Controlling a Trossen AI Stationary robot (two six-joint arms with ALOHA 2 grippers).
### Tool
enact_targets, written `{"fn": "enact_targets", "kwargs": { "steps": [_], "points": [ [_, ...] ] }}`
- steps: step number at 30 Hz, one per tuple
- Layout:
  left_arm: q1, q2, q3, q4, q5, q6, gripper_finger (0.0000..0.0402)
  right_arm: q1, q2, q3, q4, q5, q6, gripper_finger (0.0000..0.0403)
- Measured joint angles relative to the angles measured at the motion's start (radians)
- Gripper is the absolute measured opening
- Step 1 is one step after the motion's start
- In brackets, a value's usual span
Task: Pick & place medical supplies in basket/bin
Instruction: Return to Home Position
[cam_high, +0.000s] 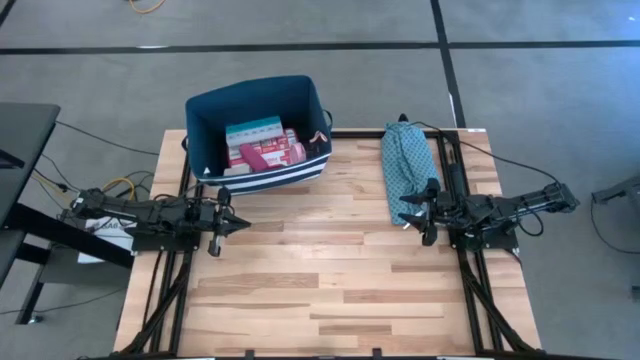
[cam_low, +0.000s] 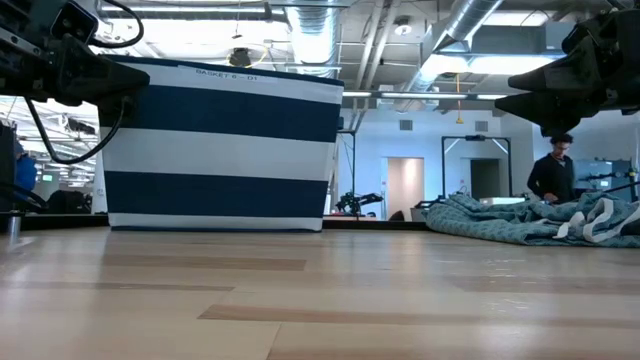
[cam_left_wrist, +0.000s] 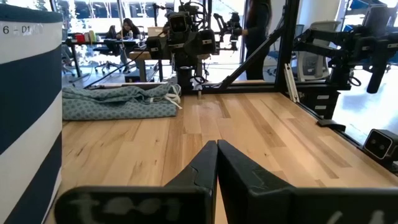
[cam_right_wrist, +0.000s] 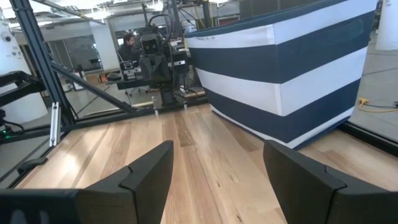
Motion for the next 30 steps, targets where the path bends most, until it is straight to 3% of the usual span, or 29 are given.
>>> {"fn": "enact_targets", "kwargs": {
  "steps": [30],
  "points": [
    [0.000,0.000,0.000,0.000,0.000,-0.006,0.0000,0.000,0.000,0.000,0.000,0.000,0.000,0.0244]
  ]
}}
